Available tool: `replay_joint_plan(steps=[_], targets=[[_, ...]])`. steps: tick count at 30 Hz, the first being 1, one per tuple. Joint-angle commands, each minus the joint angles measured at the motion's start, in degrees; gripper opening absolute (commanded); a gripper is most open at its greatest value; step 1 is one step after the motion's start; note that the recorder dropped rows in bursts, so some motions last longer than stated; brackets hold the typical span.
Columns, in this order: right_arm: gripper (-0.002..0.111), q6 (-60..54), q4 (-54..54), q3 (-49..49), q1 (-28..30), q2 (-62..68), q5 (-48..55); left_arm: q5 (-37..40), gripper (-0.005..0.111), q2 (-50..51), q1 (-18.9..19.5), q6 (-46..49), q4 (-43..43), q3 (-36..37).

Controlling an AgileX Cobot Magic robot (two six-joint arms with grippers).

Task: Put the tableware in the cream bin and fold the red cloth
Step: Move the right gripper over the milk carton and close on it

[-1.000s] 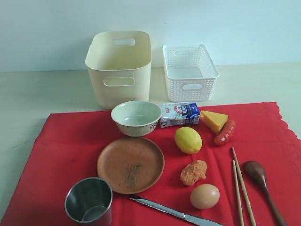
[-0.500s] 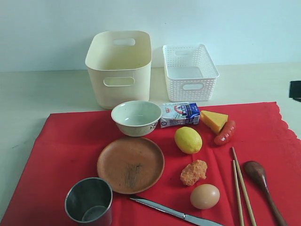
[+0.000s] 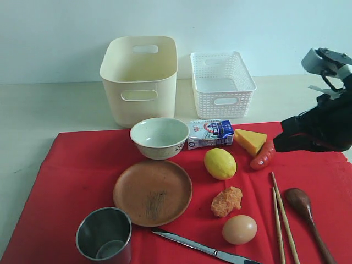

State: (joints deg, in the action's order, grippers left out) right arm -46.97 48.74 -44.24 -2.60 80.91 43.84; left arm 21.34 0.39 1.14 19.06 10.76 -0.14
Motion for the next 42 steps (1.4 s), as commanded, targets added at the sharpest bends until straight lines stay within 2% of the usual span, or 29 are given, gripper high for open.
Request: replay_joint_plan(steps=[1, 13, 24, 36, 39, 42], targets=[[0.011, -1.3, 0.4, -3.4, 0.0, 4.9, 1.9, -0.1, 0.000, -0.4, -0.2, 0.2, 0.3, 0.1], [0.040, -0.9, 2.8, -12.2, -1.5, 13.9, 9.4, -0.1, 0.000, -0.4, -0.2, 0.2, 0.3, 0.1], [0.043, 2.5, -1.0, -17.8, -10.3, 18.3, 5.6, -0.1, 0.000, -0.4, -0.2, 0.2, 0.3, 0.1], [0.043, 8.2, -20.8, -23.8, -12.0, 23.3, -0.6, -0.1, 0.000, -0.4, -0.2, 0.2, 0.3, 0.1], [0.053, 8.2, -23.5, -26.4, -12.0, 25.5, -0.7, -0.1, 0.000, -0.4, -0.2, 0.2, 0.3, 0.1], [0.070, 7.4, -24.0, -29.9, -12.0, 28.0, 0.0, -0.1, 0.000, -0.4, -0.2, 0.2, 0.3, 0.1]])
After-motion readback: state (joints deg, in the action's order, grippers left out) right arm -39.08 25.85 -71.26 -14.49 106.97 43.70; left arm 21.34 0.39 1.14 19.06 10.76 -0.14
